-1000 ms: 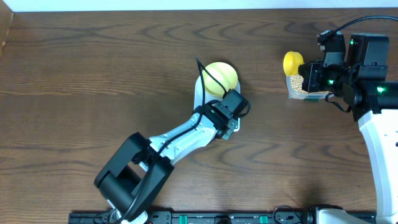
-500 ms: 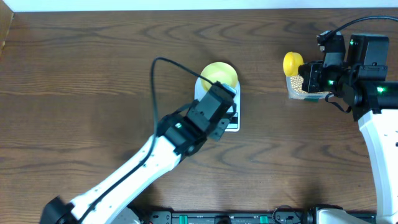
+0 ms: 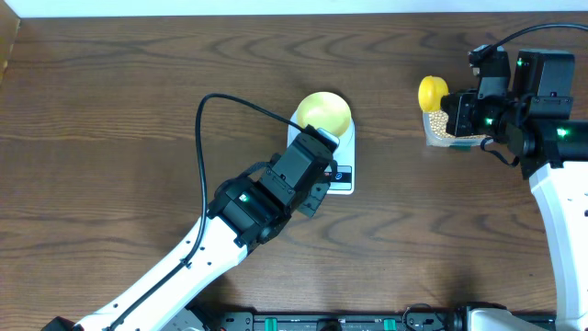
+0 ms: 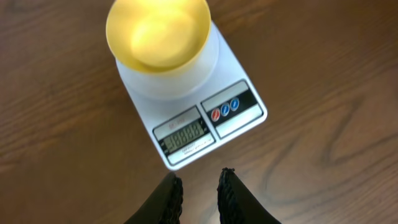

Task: Scoop item into bowl and weigh 50g on scale
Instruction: 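Retract the left gripper back from the scale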

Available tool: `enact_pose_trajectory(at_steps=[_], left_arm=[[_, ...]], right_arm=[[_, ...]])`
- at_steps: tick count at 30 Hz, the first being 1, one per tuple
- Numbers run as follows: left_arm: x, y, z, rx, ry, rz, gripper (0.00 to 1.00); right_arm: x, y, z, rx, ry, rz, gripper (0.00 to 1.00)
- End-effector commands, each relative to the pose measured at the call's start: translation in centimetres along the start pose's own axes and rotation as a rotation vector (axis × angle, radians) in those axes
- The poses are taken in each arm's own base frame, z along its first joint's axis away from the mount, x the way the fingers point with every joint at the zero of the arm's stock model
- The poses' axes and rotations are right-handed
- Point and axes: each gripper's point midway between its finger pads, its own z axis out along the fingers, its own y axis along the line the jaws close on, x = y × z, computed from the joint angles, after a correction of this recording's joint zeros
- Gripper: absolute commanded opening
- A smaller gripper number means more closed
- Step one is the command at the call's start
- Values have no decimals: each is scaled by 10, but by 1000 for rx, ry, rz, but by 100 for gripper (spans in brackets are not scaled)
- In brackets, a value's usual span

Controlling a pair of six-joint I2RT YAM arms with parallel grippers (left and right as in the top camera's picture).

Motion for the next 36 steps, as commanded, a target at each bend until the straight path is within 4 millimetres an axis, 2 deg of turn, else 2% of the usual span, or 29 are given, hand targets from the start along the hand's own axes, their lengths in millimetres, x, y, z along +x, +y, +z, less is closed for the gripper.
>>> enact_pose_trajectory(at_steps=[1,2,4,8,9,10,36], left_arm=[[4,1,-1,-1,12,11,30],[4,1,-1,-1,12,11,38],[4,1,-1,-1,12,11,46],[11,2,-1,-5,42,16,50],[15,2,-1,-7,56,18,65],[18,3,-1,-8,69,20,93],[20,3,-1,-10,78,23,94]], right_arm=[[-3,2,-3,-8,-6,-12,1],[-2,2,-3,-8,-4,-11,1],[-1,2,-3,-8,0,-1,1],[-1,2,-3,-8,0,9,1],[-1,2,-3,-7,0,9,1],[-1,2,-3,-7,0,9,1],[-1,1,-3,-2,3,9,1]])
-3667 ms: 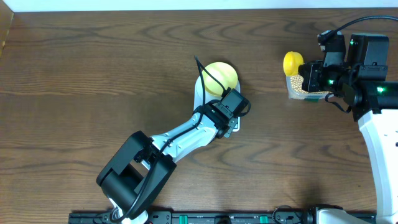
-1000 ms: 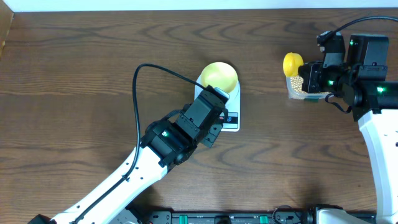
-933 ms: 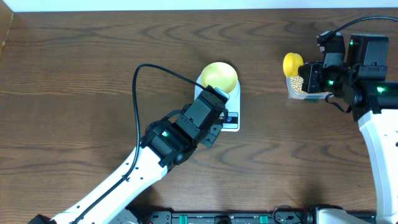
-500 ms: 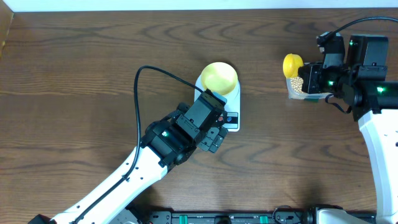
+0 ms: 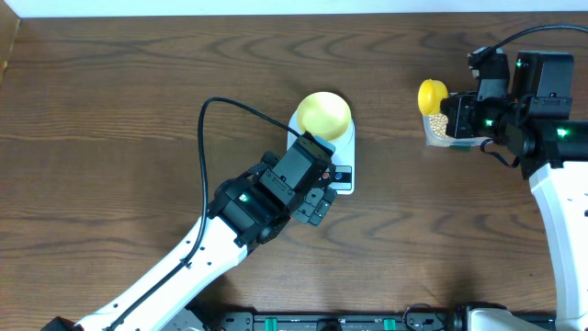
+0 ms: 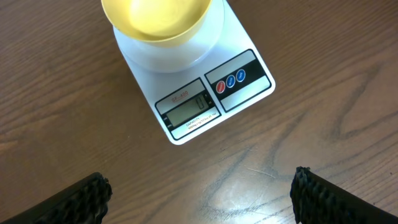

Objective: Scoop item into bowl and weigh 50g on scale

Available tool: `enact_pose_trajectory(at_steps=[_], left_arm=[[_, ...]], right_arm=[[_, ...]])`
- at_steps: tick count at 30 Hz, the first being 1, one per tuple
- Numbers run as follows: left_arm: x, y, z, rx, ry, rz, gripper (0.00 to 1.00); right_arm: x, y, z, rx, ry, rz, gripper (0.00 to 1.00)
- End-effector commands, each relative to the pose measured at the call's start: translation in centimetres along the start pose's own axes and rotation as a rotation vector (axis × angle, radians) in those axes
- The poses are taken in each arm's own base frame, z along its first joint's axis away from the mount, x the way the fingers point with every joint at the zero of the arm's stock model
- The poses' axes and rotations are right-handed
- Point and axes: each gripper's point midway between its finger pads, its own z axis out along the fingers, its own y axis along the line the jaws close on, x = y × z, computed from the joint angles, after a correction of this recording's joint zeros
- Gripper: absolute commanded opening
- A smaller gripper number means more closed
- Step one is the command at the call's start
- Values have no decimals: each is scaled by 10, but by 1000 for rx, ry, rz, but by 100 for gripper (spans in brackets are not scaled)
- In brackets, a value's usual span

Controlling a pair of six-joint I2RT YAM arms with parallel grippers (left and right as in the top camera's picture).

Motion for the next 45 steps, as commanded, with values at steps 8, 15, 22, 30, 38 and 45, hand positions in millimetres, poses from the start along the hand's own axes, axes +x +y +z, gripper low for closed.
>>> enact_pose_trajectory(at_steps=[8,15,22,30,38,45], left_arm=[[5,-5,-2,80,15,160,95],[2,48,-29,156,-76,161,95],[-4,69,-43,232,-165,79,95],[-11,81,-45,200,-209,146,95],[-15,71,-48,251,-243,201,95],[-15,79,-46,201,-237,234,95]], right_arm=[[-6,1,-3,-1,-21,0,1],[-5,1,-3,-1,-15,2,1],[-4,1,-3,-1,-12,3,1],[-2,1,-3,0,-5,6,1],[0,1,-3,0,6,9,1],[0,1,-3,0,6,9,1]])
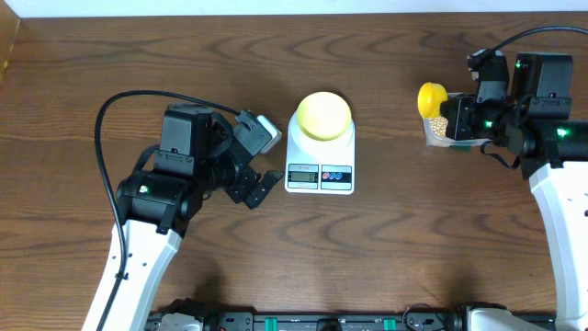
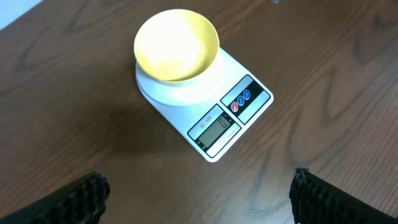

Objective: Scoop item into bowl and weigh 50g on scale

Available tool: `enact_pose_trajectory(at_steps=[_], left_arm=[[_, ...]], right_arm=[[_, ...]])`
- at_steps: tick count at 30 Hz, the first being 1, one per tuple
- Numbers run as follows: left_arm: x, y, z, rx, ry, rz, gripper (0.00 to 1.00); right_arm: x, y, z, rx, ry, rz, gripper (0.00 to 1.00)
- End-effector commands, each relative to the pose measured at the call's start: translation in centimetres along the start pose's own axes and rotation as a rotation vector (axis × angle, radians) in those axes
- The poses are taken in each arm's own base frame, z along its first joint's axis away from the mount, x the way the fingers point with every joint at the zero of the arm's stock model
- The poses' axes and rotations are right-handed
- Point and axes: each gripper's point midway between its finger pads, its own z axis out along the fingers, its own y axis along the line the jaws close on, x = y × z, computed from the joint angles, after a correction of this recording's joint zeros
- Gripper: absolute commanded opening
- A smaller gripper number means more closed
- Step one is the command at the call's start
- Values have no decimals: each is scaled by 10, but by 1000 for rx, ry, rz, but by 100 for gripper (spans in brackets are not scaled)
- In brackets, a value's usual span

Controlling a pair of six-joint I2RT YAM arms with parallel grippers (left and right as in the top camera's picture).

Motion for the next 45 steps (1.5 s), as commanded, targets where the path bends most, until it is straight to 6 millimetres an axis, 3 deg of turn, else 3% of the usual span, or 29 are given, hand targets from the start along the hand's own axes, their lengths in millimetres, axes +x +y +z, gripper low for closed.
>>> enact_pose_trajectory(at_steps=[1,24,32,37,45], left_arm=[[-1,5,-1,-26,-4,42,95],[2,12,-1,-65,17,65,95],[7,3,-6,25,-8,103,95],[9,16,-12,11,-28,74,95],[17,19,0,37,8,95,95]], right_arm=[[-4,1,-3,-1,-12,2,1],[-4,1,-3,-1,-10,-7,1],[-6,2,-3,-8,-17,-10,1],[-5,2,-3,-9,-16,-9,1],[-1,2,-3,-8,0,-3,1]])
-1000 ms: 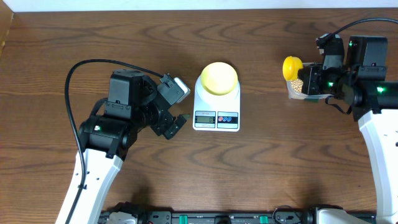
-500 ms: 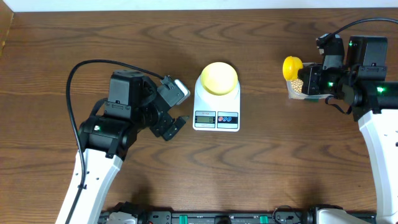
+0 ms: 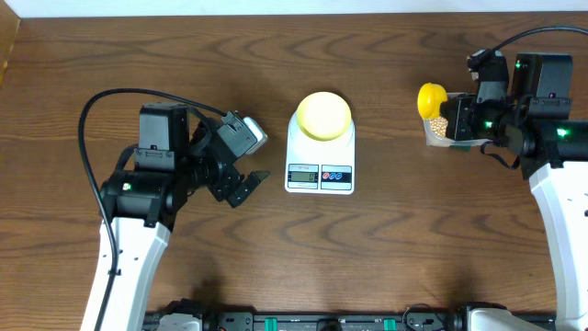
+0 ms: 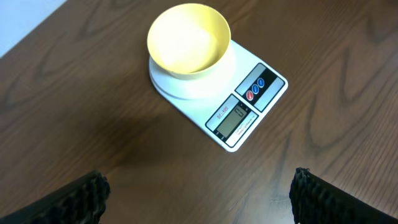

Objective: Scoop item into bowl and weigh 50g on scale

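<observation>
An empty yellow bowl (image 3: 322,114) (image 4: 188,37) stands on the white scale (image 3: 320,175) (image 4: 261,84), whose display and buttons face the front. My left gripper (image 3: 246,186) (image 4: 200,186) hangs open to the left of the scale, holding nothing. At the right, my right gripper (image 3: 457,108) is shut on a yellow scoop (image 3: 432,94), which is held over a small container of beige grains (image 3: 440,127).
The dark wooden table (image 3: 386,248) carries only the scale and the grain container. A black cable (image 3: 110,101) loops off my left arm. A rail of equipment (image 3: 331,322) runs along the front edge.
My left arm has drawn a little further left and away from the scale, still open. The scale, the bowl and the right gripper with the scoop have not moved.
My left gripper was shut, its tips just in front of the scale's display and buttons. Then it was open and slightly back. Then the arm stood well to the left of the scale, and now further left. The right arm held still throughout.
</observation>
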Available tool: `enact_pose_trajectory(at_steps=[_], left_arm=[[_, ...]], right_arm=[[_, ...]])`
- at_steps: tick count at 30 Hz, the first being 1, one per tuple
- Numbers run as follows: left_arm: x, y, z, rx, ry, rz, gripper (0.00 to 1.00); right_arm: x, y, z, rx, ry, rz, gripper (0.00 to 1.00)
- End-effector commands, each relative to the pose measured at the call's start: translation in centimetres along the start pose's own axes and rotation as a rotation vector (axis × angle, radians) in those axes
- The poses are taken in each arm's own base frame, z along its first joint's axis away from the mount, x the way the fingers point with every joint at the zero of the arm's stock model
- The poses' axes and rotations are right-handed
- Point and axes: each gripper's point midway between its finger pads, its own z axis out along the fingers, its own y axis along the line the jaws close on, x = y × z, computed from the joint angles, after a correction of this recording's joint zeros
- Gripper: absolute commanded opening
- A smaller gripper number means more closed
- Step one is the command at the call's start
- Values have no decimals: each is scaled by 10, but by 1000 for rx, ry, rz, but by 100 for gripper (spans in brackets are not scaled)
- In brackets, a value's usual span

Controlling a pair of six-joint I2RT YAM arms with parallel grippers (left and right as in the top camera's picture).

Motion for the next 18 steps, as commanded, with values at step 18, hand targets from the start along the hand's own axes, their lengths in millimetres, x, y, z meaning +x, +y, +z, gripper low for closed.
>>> enact_pose_trajectory(at_steps=[18], left_arm=[[16,0,23,77,63,6,95]], right_arm=[[-1,2,-3,-8,2,-2,1]])
